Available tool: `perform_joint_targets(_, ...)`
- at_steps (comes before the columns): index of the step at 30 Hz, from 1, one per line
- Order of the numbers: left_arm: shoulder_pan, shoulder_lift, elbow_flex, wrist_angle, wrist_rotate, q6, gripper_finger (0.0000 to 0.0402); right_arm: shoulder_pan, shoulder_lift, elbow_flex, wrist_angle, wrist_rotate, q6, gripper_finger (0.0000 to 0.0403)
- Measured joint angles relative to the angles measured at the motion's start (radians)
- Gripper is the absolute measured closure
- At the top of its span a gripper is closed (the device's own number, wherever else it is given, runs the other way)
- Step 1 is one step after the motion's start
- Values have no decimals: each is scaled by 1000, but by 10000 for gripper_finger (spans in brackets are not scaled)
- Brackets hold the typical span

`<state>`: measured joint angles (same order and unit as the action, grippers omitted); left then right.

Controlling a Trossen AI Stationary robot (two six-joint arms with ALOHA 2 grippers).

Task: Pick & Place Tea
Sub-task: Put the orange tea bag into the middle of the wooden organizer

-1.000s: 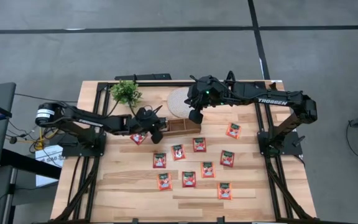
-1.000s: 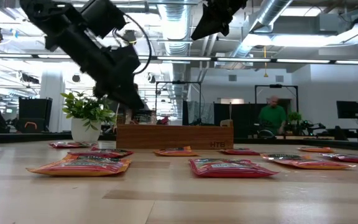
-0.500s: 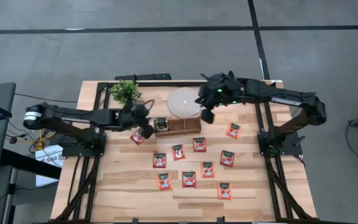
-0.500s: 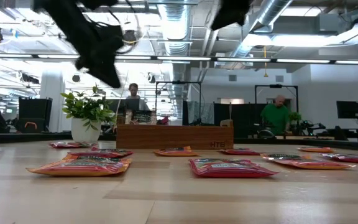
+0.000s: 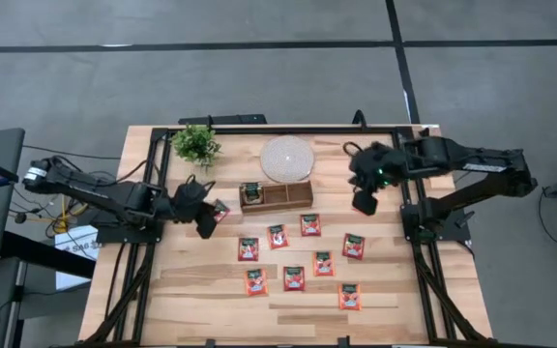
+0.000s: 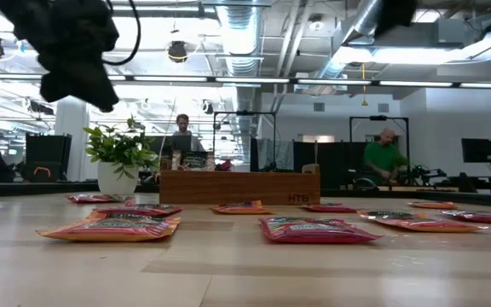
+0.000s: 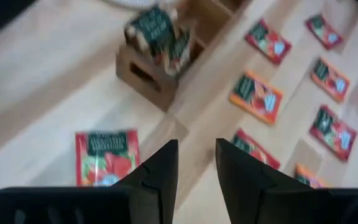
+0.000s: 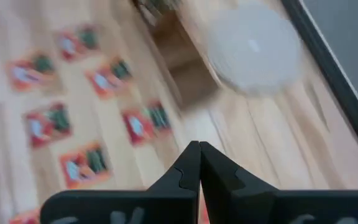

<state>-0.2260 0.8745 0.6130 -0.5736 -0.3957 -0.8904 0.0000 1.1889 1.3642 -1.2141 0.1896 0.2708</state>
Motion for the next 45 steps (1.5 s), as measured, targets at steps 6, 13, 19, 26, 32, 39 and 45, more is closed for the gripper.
perform_joint_targets(6, -73, 8, -12, -43, 13, -37, 303, 48, -26, -101, -160, 76, 267, 403)
perform_joint_targets(13, -111, 9, -12, -100, -2, -45, 303, 17, -23, -222, -152, 41, 358, 403)
perform_joint_targets(19, -130, 9, -12, -139, -35, -71, 303, -86, -22, -290, -147, -33, 358, 403)
perform_joint_targets(26, -130, 9, -12, -146, -54, -76, 303, -246, -22, -358, -61, -122, 285, 387)
perform_joint_targets(32, -130, 9, -12, -144, -54, -87, 303, -339, 0, -390, 5, -165, 255, 315)
perform_joint_targets(39, -130, 9, -12, -144, -59, -87, 303, -417, 138, -391, -15, -168, 254, 254)
perform_joint_targets(45, -130, 9, -12, -147, -62, -88, 303, -475, 305, -391, -10, -165, 156, 243)
